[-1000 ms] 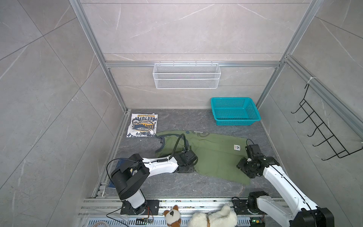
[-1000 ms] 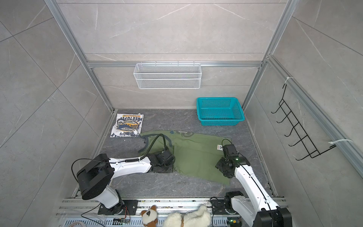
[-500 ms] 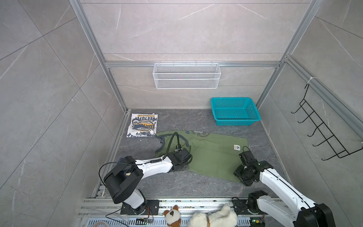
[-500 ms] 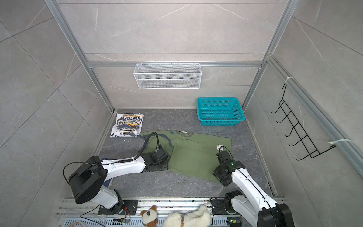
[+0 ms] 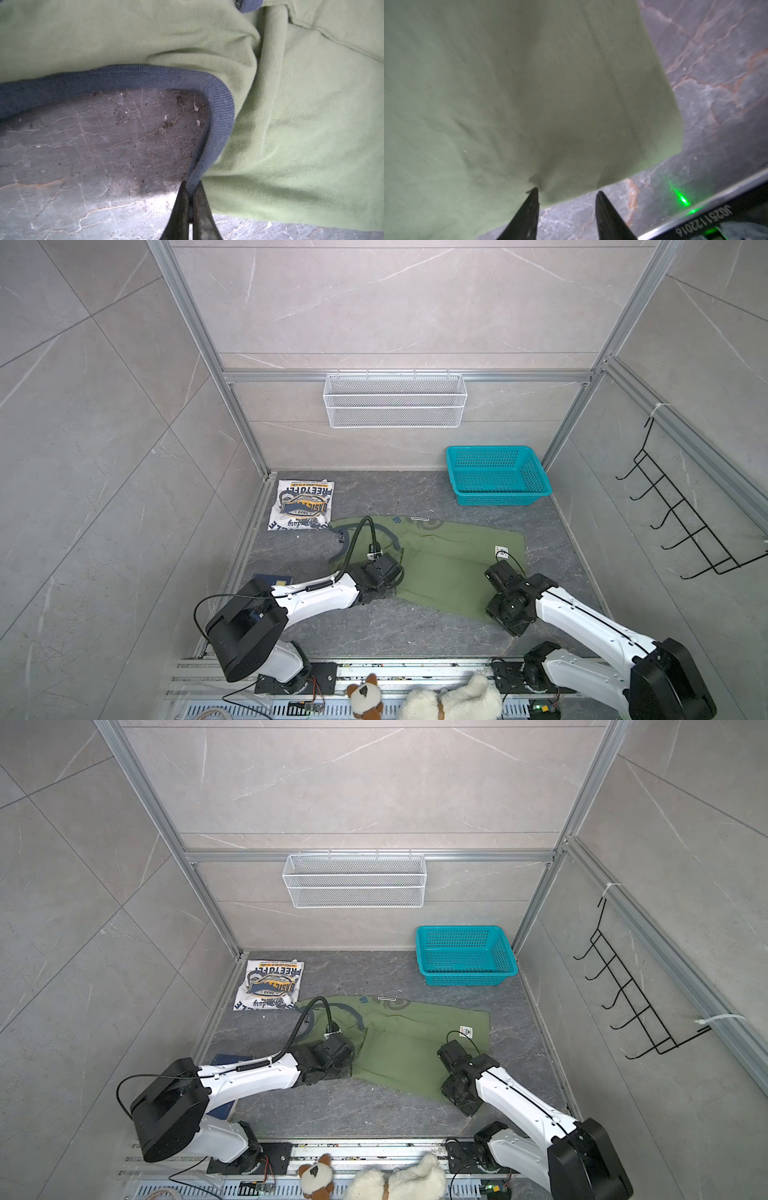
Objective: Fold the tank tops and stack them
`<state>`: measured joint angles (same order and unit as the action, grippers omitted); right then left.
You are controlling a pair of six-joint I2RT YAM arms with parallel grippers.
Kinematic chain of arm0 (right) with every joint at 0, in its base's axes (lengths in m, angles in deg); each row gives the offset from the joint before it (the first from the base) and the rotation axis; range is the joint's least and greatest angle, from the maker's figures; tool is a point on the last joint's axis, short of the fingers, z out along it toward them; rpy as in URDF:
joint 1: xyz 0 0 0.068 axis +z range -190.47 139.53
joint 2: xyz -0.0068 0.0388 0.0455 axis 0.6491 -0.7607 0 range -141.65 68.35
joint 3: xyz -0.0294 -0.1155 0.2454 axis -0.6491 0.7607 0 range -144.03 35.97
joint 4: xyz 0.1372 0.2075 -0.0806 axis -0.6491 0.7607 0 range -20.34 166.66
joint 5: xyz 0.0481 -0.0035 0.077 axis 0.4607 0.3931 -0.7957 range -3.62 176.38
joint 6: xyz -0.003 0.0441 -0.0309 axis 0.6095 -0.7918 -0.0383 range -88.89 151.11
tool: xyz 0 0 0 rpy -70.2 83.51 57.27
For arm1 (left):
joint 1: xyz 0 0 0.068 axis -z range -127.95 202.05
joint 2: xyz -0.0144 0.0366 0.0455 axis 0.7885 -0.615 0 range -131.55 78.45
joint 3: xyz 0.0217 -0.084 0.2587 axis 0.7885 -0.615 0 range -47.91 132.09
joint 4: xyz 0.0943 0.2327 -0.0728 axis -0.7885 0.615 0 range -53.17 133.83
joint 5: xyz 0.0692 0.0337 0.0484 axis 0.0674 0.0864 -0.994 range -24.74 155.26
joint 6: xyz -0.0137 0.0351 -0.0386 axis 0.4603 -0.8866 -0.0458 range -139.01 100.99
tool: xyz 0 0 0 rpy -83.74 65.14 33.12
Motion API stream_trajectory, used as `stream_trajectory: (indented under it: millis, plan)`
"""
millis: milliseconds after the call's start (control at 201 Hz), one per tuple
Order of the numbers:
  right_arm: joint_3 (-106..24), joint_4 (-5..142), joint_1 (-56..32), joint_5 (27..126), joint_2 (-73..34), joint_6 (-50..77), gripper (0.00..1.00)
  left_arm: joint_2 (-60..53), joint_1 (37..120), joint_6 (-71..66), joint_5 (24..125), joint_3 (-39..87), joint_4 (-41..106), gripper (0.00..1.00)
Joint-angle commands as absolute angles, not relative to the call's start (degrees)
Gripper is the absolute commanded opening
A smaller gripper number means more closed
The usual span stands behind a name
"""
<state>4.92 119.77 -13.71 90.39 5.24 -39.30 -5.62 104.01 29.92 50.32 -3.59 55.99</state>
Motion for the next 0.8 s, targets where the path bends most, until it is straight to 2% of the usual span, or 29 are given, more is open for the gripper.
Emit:
stream_trajectory:
  millis: [0,60,110,314,518,702,791]
  plan:
    - [4.3,119.2,-12.9,93.0,3.6,-41.5,0.41,-3.9,103.6,28.6,49.4,-3.8,56.4,0.00]
    - [7.5,114.8,-12.8,89.8,1.5,-42.9,0.40,-3.4,103.6,28.6,50.0,-3.8,56.4,0.00]
    - [8.5,111.3,-12.5,87.6,-0.9,-42.0,0.29,-2.8,103.6,28.9,50.3,-3.7,56.6,0.00]
    - [7.0,115.1,-10.2,93.2,0.9,-44.2,0.26,-0.9,103.6,28.9,50.6,-3.4,58.2,0.00]
    - [5.7,116.9,-10.2,95.5,2.4,-42.8,0.06,0.1,103.6,28.8,49.9,-2.7,59.1,0.00]
    - [-1.3,125.3,-10.5,103.4,5.5,-39.8,0.02,-0.2,103.7,29.1,51.1,-1.1,60.0,0.00]
    - [-3.3,125.5,-11.7,104.1,6.0,-37.0,0.03,-0.6,103.7,30.0,50.9,0.4,61.1,0.00]
